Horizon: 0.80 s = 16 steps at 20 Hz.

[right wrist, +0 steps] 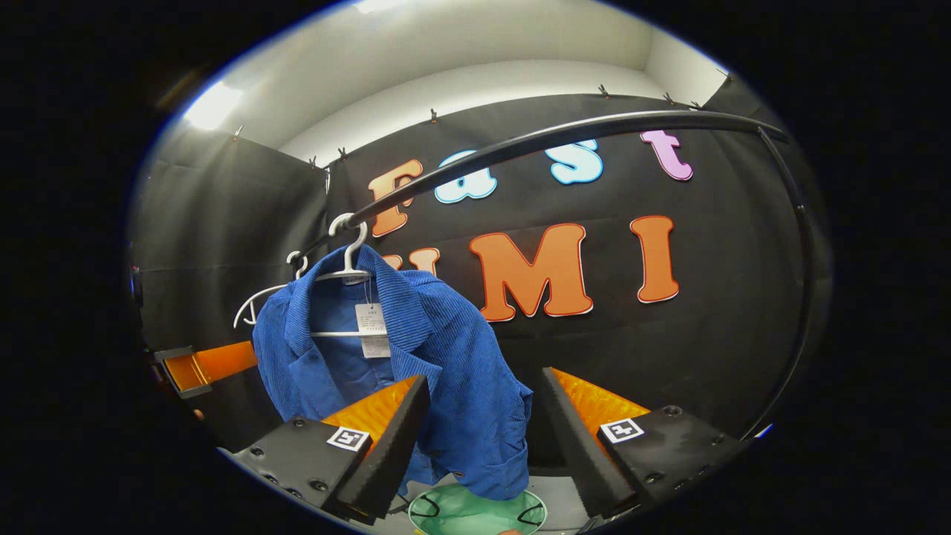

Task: Grasp the clothes on the hanger with both hands and then place them into the laundry hamper below.

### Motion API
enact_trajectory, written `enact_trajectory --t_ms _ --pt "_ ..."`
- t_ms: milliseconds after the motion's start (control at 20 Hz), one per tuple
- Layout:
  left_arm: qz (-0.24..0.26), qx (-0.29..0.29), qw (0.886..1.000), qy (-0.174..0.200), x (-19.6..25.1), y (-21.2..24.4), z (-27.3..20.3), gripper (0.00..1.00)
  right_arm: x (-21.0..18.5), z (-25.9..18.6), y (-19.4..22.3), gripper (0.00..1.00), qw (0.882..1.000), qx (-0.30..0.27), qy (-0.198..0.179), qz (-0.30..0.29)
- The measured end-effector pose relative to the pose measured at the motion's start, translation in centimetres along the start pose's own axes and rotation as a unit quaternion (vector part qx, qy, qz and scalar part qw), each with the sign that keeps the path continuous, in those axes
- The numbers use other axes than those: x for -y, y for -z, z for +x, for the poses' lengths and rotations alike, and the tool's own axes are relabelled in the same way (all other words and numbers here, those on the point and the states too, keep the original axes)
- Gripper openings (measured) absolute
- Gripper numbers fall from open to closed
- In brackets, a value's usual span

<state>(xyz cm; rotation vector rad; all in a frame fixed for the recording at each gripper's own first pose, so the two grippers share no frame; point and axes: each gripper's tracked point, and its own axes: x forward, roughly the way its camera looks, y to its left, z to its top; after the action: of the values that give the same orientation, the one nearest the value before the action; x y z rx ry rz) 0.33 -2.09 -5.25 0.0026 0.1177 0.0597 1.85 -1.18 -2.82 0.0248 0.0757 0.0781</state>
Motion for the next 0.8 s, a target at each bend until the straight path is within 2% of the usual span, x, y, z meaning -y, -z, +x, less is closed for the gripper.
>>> enact_trajectory --t_ms 250,300,350,550,650,700,800 --pt "0.003 -0.02 1.0 -0.008 0.5 2.4 2.2 0.95 0.0 1.0 1.7 0.97 1.0 -0.02 -0.013 -0.003" --pt "0.006 -0.023 1.0 -0.009 0.6 2.7 2.7 0.92 -0.2 1.4 2.1 0.97 1.0 -0.025 -0.017 -0.003" --pt "0.01 -0.026 1.0 -0.01 0.6 3.1 3.2 0.95 -0.4 1.9 2.4 0.98 0.999 -0.03 -0.021 -0.002" --pt "0.012 -0.049 0.999 -0.01 0.8 4.8 4.9 0.95 -1.5 3.5 3.9 0.98 0.998 -0.045 -0.034 0.001" --pt "0.009 -0.055 0.998 -0.013 0.4 5.3 5.6 0.92 -2.2 4.4 4.4 0.98 0.998 -0.051 -0.041 0.006" --pt "0.01 -0.055 0.998 -0.016 0.0 5.4 5.9 0.95 -2.8 4.7 4.7 0.98 0.997 -0.053 -0.046 0.007" --pt "0.011 -0.053 0.998 -0.023 -0.8 5.3 6.8 0.95 -3.3 5.5 4.8 0.98 0.997 -0.053 -0.051 0.004"
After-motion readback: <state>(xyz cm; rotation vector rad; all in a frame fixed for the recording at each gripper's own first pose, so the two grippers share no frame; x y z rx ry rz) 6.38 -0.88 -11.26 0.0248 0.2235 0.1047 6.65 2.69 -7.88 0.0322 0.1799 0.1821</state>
